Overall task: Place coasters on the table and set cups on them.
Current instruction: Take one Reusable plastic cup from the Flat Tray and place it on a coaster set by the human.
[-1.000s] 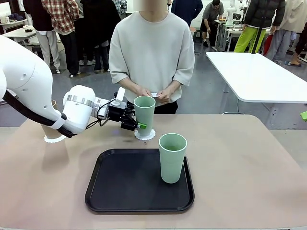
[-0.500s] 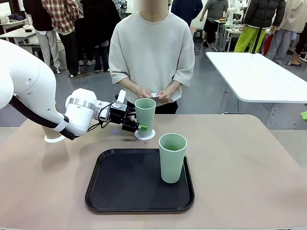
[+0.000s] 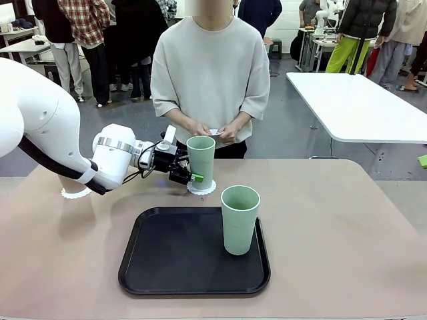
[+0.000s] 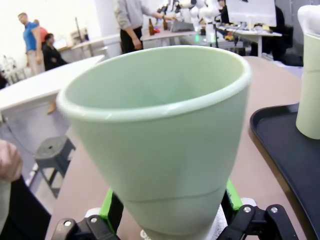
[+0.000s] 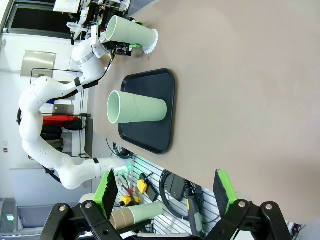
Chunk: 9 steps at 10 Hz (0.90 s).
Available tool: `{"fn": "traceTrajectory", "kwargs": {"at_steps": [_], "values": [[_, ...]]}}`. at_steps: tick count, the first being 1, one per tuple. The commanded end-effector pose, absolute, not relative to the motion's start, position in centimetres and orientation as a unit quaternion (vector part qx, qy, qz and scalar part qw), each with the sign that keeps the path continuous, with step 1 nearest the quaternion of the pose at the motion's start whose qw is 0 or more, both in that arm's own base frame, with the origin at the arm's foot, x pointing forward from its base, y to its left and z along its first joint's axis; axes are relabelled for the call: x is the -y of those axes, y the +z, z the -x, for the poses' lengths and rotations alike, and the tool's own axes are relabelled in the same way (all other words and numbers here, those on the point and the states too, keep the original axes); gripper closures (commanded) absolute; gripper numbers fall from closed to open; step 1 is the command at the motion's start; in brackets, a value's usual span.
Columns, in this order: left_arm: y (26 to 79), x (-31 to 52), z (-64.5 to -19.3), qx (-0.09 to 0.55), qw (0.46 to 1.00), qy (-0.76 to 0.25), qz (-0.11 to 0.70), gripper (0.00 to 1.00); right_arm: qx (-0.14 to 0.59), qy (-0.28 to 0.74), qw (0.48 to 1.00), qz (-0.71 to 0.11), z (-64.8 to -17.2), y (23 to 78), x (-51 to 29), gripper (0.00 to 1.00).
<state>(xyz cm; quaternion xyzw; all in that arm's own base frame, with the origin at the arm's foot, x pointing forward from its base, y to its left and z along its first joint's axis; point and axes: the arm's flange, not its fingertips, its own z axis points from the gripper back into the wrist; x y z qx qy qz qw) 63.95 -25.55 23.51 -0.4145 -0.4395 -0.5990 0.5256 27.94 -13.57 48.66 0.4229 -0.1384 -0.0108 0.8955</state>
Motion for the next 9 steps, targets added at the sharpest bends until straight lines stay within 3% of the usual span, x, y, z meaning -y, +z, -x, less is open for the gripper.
{"fn": "traceTrajectory", "kwargs": {"at_steps": [1,6,9], "values": [[23.2,25.4,-65.1,0.426,0.539,-0.601,0.409,0.0,0.139,-0.008,0.892,-0.43,-28.0,48.6,13.6,0.0],[24.3,24.3,-64.6,0.389,0.548,-0.645,0.365,0.0,0.139,-0.008,0.892,-0.43,-28.0,48.6,13.6,0.0],[28.0,22.4,-63.5,0.356,0.565,-0.703,0.243,0.0,0.139,-0.008,0.892,-0.43,-28.0,48.6,13.6,0.0]]}}
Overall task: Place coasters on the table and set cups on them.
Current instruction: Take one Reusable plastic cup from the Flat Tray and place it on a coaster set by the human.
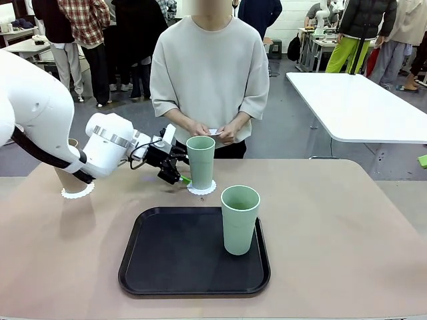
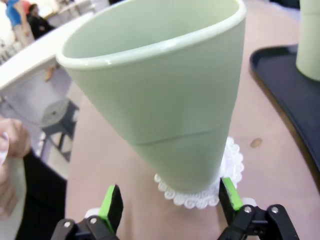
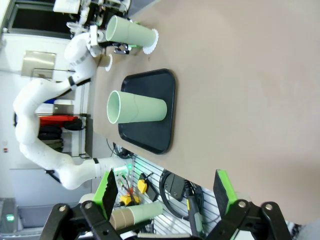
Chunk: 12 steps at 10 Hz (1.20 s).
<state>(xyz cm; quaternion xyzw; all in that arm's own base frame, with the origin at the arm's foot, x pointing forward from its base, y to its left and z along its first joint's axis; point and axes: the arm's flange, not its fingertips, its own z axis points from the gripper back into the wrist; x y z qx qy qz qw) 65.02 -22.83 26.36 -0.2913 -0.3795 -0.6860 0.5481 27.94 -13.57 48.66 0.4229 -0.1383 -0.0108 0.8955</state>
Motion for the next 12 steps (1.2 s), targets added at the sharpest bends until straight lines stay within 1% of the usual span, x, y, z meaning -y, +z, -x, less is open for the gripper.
{"fn": "traceTrajectory", "kwargs": {"at_steps": [1,2,4,6,7,8,10,11,12], "values": [[30.2,21.3,-62.9,0.337,0.571,-0.721,0.203,0.0,0.139,-0.008,0.892,-0.43,-28.0,48.6,13.6,0.0],[33.5,20.1,-61.5,0.317,0.571,-0.741,0.158,0.0,0.139,-0.008,0.892,-0.43,-28.0,48.6,13.6,0.0],[39.1,17.6,-58.8,0.239,0.582,-0.774,0.072,0.0,0.139,-0.008,0.892,-0.43,-28.0,48.6,13.6,0.0],[44.3,15.3,-55.1,0.172,0.591,-0.788,0.003,0.0,0.139,-0.008,0.892,-0.43,-28.0,48.6,13.6,0.0],[46.6,13.8,-53.2,0.103,0.59,-0.8,-0.036,0.0,0.139,-0.008,0.892,-0.43,-28.0,48.6,13.6,0.0],[48.0,12.6,-51.6,0.055,0.609,-0.788,-0.065,0.0,0.139,-0.008,0.892,-0.43,-28.0,48.6,13.6,0.0],[49.7,10.7,-47.7,0.019,0.637,-0.766,-0.079,0.0,0.139,-0.008,0.892,-0.43,-28.0,48.6,13.6,0.0],[50.1,10.2,-46.1,0.027,0.637,-0.768,-0.062,0.0,0.139,-0.008,0.892,-0.43,-28.0,48.6,13.6,0.0],[48.6,10.1,-44.9,0.036,0.629,-0.776,-0.041,0.0,0.139,-0.008,0.892,-0.43,-28.0,48.6,13.6,0.0]]}}
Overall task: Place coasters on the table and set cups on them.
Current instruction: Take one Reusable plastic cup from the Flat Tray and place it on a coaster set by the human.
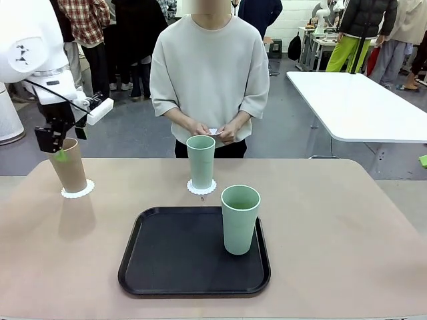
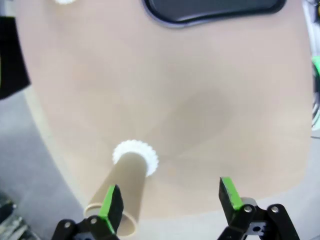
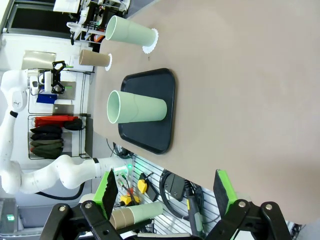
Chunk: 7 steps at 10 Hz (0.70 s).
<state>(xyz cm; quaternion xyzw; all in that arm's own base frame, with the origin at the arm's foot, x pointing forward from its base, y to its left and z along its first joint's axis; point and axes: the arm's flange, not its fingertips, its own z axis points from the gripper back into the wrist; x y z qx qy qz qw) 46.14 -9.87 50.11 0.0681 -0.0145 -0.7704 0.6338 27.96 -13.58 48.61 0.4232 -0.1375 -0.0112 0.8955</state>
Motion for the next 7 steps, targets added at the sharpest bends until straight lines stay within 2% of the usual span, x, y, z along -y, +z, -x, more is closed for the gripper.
{"fn": "traceTrajectory", "kwargs": {"at_steps": [1,2,7], "values": [[46.7,10.1,-44.5,0.057,0.632,-0.773,-0.026,0.0,0.139,-0.008,0.892,-0.43,-28.0,48.6,13.6,0.0],[50.1,9.9,-46.1,0.015,0.634,-0.77,-0.068,0.0,0.139,-0.008,0.892,-0.43,-28.0,48.6,13.6,0.0],[50.1,9.9,-46.1,0.015,0.634,-0.77,-0.068,0.0,0.139,-0.008,0.892,-0.43,-28.0,48.6,13.6,0.0]]}}
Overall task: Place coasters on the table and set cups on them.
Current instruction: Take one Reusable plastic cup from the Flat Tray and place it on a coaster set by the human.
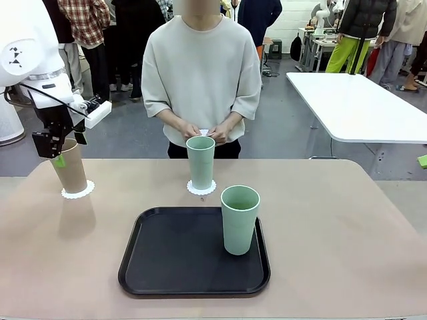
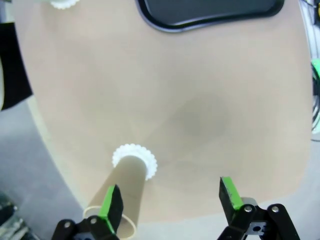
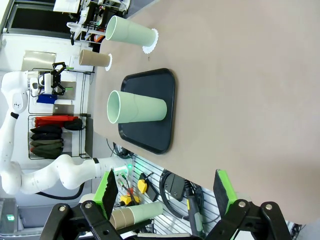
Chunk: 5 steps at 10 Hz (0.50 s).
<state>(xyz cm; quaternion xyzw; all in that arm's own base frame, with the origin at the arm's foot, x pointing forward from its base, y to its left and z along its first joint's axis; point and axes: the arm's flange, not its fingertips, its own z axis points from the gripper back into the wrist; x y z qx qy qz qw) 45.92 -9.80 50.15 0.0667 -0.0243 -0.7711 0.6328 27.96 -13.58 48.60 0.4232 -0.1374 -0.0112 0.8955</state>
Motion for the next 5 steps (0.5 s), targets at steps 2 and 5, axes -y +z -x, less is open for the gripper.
{"fn": "traceTrajectory", "kwargs": {"at_steps": [2,5], "values": [[50.1,9.9,-46.1,0.015,0.634,-0.77,-0.068,0.0,0.139,-0.008,0.892,-0.43,-28.0,48.6,13.6,0.0],[49.2,8.5,-45.7,0.017,0.653,-0.757,-0.003,0.0,0.139,-0.008,0.892,-0.43,-28.0,48.6,13.6,0.0]]}}
